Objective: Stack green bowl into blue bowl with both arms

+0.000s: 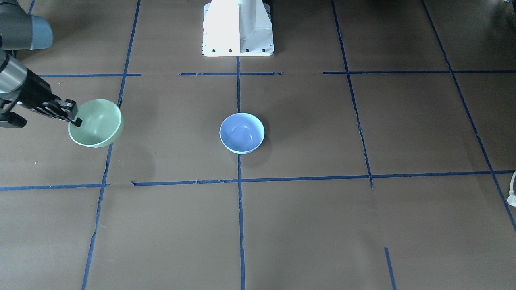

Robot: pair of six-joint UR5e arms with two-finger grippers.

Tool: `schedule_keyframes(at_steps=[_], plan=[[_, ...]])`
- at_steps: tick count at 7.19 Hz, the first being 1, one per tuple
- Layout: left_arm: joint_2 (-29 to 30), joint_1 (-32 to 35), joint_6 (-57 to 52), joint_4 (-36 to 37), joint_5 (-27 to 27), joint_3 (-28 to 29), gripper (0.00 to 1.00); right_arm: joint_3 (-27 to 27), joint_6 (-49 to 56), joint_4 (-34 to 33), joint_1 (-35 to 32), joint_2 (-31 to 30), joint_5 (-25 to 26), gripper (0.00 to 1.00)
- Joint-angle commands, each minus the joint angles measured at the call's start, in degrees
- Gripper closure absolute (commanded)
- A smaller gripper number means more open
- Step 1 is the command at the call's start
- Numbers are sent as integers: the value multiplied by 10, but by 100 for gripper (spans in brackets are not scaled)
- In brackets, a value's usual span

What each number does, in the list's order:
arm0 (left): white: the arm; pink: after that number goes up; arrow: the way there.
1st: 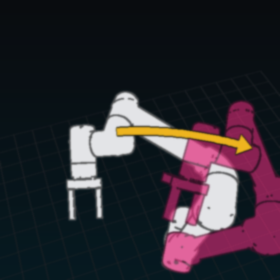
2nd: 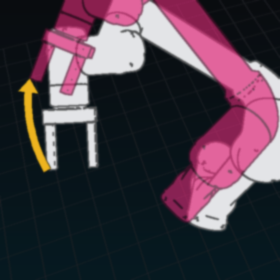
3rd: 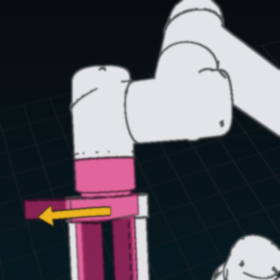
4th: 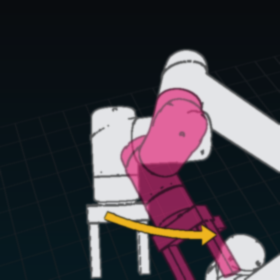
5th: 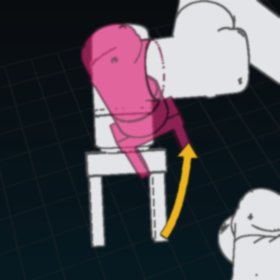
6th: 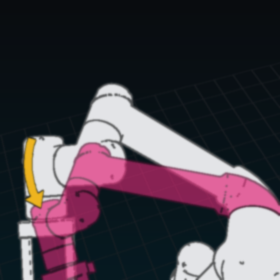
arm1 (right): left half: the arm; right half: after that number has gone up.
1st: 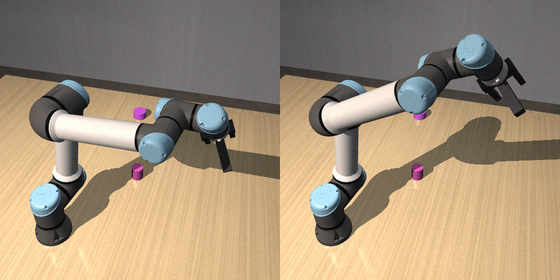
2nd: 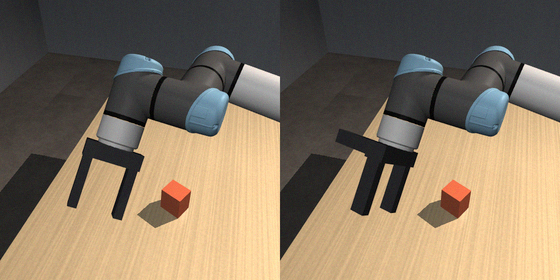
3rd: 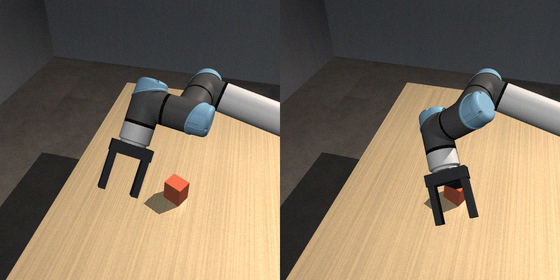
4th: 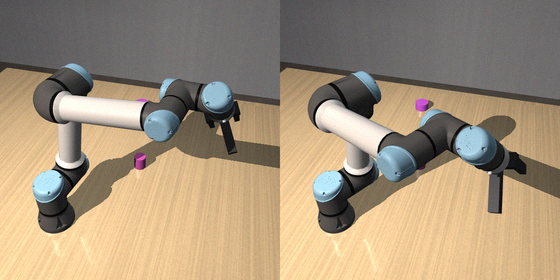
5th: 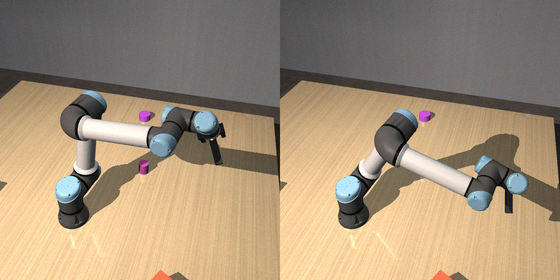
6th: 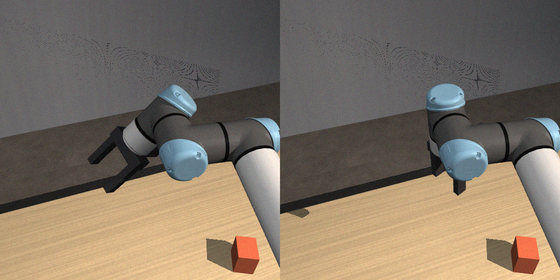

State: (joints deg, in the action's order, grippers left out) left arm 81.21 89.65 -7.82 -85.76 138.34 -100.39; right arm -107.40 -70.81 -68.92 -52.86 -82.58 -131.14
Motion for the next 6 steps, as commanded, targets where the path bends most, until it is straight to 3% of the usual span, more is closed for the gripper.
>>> schedule_keyframes(at_steps=[1, 2, 3, 6], plan=[[0, 0, 0, 0, 0, 3, 0, -1, -179, -118, 115, 173, 75, 99], [0, -1, 0, 0, 0, 5, 0, 12, -221, -171, 167, 235, 149, 100], [1, 0, 0, 0, 0, 5, 0, 42, -261, -176, 201, 275, 185, 100], [0, 0, 0, 0, 1, 4, 0, 98, -282, -172, 236, 312, 231, 100]])
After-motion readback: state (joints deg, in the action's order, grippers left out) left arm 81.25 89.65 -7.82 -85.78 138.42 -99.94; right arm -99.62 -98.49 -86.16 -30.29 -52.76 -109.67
